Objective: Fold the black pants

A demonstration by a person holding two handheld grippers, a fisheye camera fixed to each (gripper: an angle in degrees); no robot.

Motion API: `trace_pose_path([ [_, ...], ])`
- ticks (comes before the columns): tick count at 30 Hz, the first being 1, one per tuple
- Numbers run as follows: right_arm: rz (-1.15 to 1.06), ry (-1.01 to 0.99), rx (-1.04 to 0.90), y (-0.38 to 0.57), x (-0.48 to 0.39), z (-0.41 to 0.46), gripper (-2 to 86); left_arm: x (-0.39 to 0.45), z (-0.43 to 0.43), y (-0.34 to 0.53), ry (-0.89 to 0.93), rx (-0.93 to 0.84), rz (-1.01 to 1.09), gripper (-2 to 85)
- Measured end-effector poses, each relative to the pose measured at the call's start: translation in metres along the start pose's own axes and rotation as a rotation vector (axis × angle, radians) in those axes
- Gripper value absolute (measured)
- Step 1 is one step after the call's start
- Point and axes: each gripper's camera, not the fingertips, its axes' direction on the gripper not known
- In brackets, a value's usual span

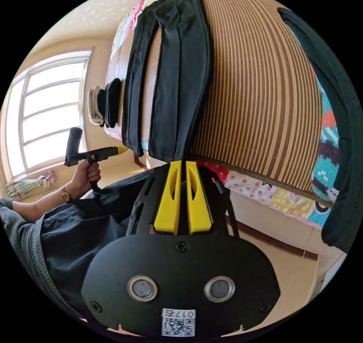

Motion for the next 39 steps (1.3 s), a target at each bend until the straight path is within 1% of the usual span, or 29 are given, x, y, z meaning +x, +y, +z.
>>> trace_pose_path([
  [3,-0.137,0.015,-0.026,0.005,-0.043,-0.016,2.6,0.031,-0.008,-0.004,0.115,0.055,0.107,9.8],
  [5,-0.228,0.019,-0.057,0.005,-0.071,-0.021,2.6,0.062,-0.014,-0.013,0.238,0.056,0.219,14.8],
  [6,-0.287,0.014,-0.074,0.004,-0.088,-0.023,2.6,0.069,-0.014,-0.016,0.242,0.049,0.240,15.8],
  [9,-0.431,0.011,-0.106,0.002,-0.127,-0.027,2.5,0.108,-0.018,-0.027,0.170,0.010,0.347,19.4],
  [11,-0.533,0.049,-0.124,0.002,-0.151,-0.027,2.4,0.128,-0.017,-0.034,0.030,-0.035,0.374,19.6],
  [12,-0.604,0.076,-0.134,0.003,-0.166,-0.026,2.4,0.131,-0.015,-0.036,-0.019,-0.053,0.376,19.1],
  [13,-0.653,0.087,-0.142,0.003,-0.178,-0.026,2.4,0.136,-0.009,-0.038,-0.116,-0.093,0.385,18.0],
  [14,-0.667,0.085,-0.145,0.003,-0.182,-0.026,2.5,0.137,-0.001,-0.040,-0.212,-0.132,0.380,14.6],
  [15,-0.679,0.067,-0.158,0.001,-0.187,-0.026,2.5,0.137,0.002,-0.040,-0.247,-0.144,0.380,12.9],
  [16,-0.677,0.040,-0.179,-0.002,-0.190,-0.025,2.6,0.136,0.007,-0.038,-0.282,-0.152,0.386,8.3],
  [17,-0.675,0.025,-0.191,-0.003,-0.190,-0.025,2.6,0.133,0.009,-0.035,-0.286,-0.140,0.386,4.9],
  [19,-0.707,-0.002,-0.253,-0.003,-0.191,-0.026,2.8,0.125,0.009,-0.032,-0.261,-0.126,0.373,2.2],
  [20,-0.726,0.009,-0.270,-0.001,-0.191,-0.027,2.8,0.119,0.009,-0.030,-0.217,-0.122,0.372,1.6],
  [22,-0.793,0.118,-0.345,0.002,-0.191,-0.031,3.2,0.110,0.008,-0.027,-0.167,-0.114,0.363,1.1],
  [23,-0.798,0.131,-0.373,0.000,-0.189,-0.032,3.3,0.103,0.007,-0.026,-0.133,-0.108,0.347,0.8],
  [25,-0.765,0.160,-0.469,-0.019,-0.171,-0.042,4.0,0.093,0.005,-0.023,-0.097,-0.094,0.304,0.6],
  [26,-0.749,0.187,-0.470,-0.027,-0.165,-0.046,4.3,0.088,0.003,-0.021,-0.079,-0.083,0.284,0.4],
  [28,-0.650,0.326,-0.424,-0.075,-0.137,-0.065,6.0,0.081,0.001,-0.018,-0.056,-0.068,0.262,0.3],
  [29,-0.608,0.350,-0.411,-0.091,-0.129,-0.070,6.6,0.075,0.000,-0.016,-0.038,-0.061,0.243,0.3],
  [30,-0.511,0.360,-0.369,-0.127,-0.113,-0.081,7.8,0.073,-0.001,-0.015,-0.028,-0.058,0.232,0.3],
  [31,-0.420,0.322,-0.314,-0.164,-0.098,-0.094,9.0,0.067,-0.001,-0.014,-0.006,-0.054,0.212,0.2],
  [32,-0.377,0.295,-0.278,-0.182,-0.091,-0.100,9.6,0.063,-0.001,-0.014,0.017,-0.052,0.200,0.2],
  [34,-0.222,0.201,-0.138,-0.250,-0.069,-0.117,12.2,0.057,-0.001,-0.014,0.039,-0.055,0.192,0.2],
  [35,-0.181,0.171,-0.108,-0.266,-0.063,-0.120,12.4,0.053,-0.001,-0.015,0.040,-0.057,0.189,0.1],
  [37,-0.008,-0.023,0.065,-0.311,-0.039,-0.128,13.2,0.048,0.000,-0.016,0.045,-0.065,0.177,0.1],
  [38,0.026,-0.078,0.116,-0.319,-0.034,-0.130,13.4,0.044,0.000,-0.017,0.064,-0.069,0.173,0.1],
  [39,0.087,-0.159,0.209,-0.332,-0.027,-0.130,13.5,0.042,0.000,-0.017,0.075,-0.069,0.173,0.1],
])
